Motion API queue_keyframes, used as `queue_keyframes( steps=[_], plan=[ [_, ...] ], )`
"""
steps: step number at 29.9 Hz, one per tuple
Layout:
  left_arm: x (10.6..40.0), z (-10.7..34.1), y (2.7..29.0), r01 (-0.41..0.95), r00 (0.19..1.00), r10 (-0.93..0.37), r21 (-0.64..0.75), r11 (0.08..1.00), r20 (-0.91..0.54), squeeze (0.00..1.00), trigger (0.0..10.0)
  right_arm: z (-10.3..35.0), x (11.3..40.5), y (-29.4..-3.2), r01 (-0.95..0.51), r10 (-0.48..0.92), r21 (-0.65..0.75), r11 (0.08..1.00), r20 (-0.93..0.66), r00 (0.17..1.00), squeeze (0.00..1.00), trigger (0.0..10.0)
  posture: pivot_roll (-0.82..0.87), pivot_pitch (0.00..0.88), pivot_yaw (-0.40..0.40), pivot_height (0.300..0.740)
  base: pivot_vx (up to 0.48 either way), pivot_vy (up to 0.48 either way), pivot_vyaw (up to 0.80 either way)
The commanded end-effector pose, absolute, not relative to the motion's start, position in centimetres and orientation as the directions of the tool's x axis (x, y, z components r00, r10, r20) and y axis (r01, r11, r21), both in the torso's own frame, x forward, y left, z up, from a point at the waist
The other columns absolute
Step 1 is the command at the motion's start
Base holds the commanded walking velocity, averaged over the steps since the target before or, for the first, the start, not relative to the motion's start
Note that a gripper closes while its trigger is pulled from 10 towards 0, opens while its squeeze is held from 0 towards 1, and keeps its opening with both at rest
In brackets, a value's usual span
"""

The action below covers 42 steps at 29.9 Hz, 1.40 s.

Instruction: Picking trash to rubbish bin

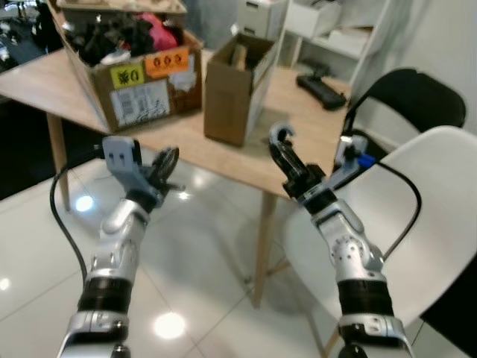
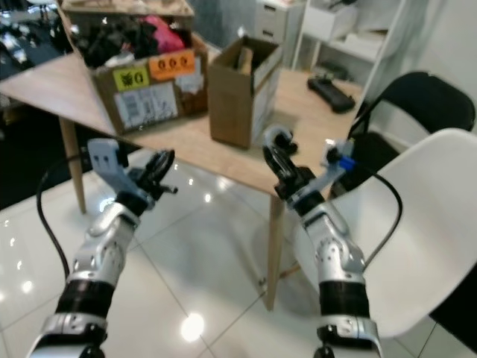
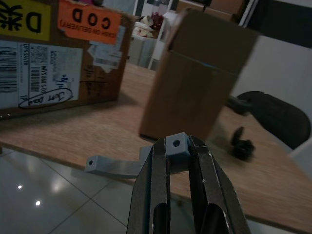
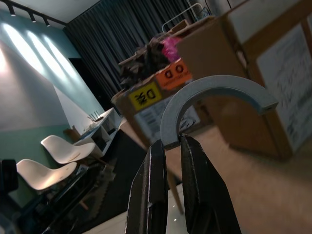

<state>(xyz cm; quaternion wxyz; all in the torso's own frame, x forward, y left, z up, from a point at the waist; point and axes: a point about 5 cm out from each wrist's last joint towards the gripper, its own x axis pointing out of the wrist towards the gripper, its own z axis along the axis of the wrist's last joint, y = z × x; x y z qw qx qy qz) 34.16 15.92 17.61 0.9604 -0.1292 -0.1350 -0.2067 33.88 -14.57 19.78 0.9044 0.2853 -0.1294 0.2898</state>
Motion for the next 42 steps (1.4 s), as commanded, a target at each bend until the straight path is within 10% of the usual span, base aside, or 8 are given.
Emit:
queue_keyframes(
  steps=[1, 27, 42],
  plan=[
    [34.2, 17.3, 15.3, 0.450, 0.872, -0.385, -0.185, 0.874, 0.303, 0.00, 10.0, 20.3, 33.8, -15.5, -0.588, 0.424, 0.434, 0.683, 0.420, 0.802, 0.00, 10.0, -0.05, 0.091, 0.003, 0.740, 0.379, 0.000, 0.00],
    [34.2, 18.0, 15.1, 0.442, 0.868, -0.368, -0.180, 0.879, 0.335, 0.00, 10.0, 24.0, 33.7, -17.9, -0.557, 0.329, 0.372, 0.743, 0.522, 0.787, 0.00, 10.0, -0.05, 0.096, 0.003, 0.740, 0.254, 0.000, -0.23],
    [34.1, 18.6, 16.6, 0.332, 0.899, -0.270, -0.135, 0.934, 0.345, 0.00, 10.0, 30.3, 35.8, -16.4, -0.670, 0.393, 0.218, 0.710, 0.667, 0.633, 0.00, 10.0, -0.03, 0.116, -0.009, 0.740, 0.000, 0.000, 0.00]
  ],
)
